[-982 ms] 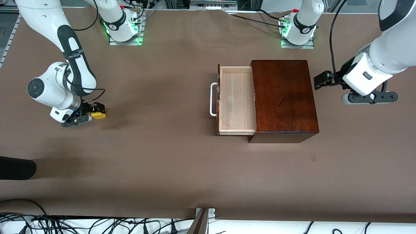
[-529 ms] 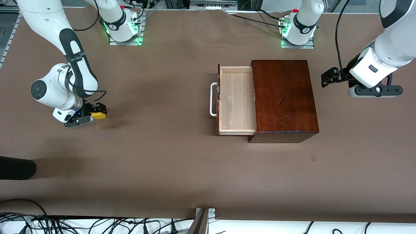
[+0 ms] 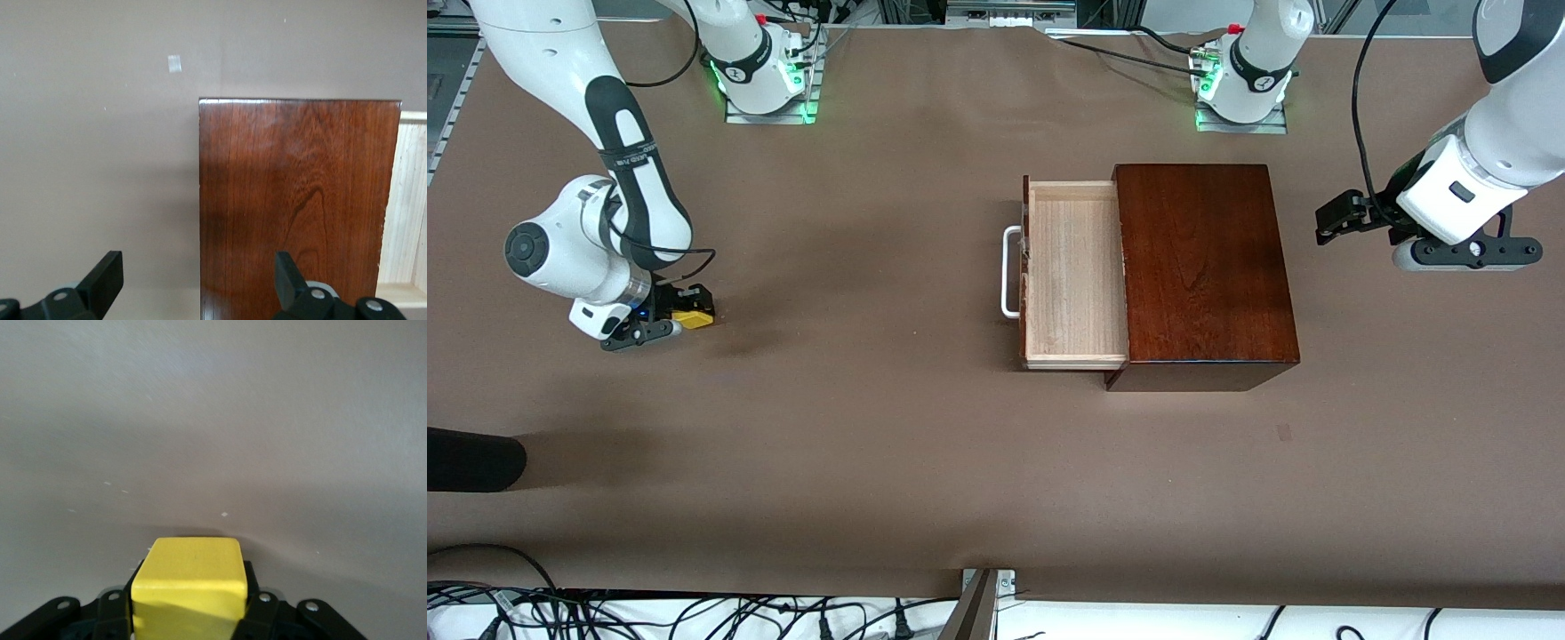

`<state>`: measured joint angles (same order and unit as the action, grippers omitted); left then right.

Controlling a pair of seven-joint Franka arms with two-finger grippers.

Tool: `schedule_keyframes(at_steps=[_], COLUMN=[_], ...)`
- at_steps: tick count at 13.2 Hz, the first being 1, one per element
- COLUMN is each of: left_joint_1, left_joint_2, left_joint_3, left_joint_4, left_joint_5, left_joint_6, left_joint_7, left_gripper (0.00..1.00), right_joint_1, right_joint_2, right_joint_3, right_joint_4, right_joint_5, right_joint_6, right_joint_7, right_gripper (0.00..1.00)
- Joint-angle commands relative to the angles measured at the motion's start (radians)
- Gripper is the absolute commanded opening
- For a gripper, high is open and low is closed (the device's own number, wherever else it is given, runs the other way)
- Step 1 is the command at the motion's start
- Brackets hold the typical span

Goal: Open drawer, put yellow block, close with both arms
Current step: 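Lift the yellow cube with the right gripper and carry it toward the drawer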

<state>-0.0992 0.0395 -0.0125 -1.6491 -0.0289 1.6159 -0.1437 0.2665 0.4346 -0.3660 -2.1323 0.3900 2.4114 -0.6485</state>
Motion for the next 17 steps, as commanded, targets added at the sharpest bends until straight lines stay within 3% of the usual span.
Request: schedule_keyframes(at_steps=[1,5,8,12,17], left_joint_1=[0.01,0.022,0.026,0.029,0.012], left_joint_2=[0.008,0.065,0.066,0.072,0.108], left_joint_3=[0.0,0.002,0.002,0.003,-0.014], left_joint_4=[0.005,0.037,0.058,0.064,0.1], left_joint_5=[0.021,0.006,0.006,0.007,0.006], left_joint_6=[0.01,0.018,0.018,0.019,0.019], left_joint_7=[0.018,0.026,0.029,0.029,0.015], left_gripper=[1.0,1.0,1.0,1.0,1.0], right_joint_1=[-0.003,0.007,0.035,0.132,0.313], right_joint_2=[-0.069,-0.094,-0.094,-0.1,-0.125], right_joint_3=[0.002,0.002,0.007,0.004,0.009], right_joint_4=[0.049,0.216,0.356,0.437,0.488], right_joint_5=[0.01,-0.006,-0.066,-0.072,-0.126], right_joint_6=[-0.093,-0.273,-0.376,-0.449,-0.463], right_joint_7=[-0.026,-0.017,-0.013,0.067,0.33], right_gripper=[0.0,0.0,0.0,0.0,0.0])
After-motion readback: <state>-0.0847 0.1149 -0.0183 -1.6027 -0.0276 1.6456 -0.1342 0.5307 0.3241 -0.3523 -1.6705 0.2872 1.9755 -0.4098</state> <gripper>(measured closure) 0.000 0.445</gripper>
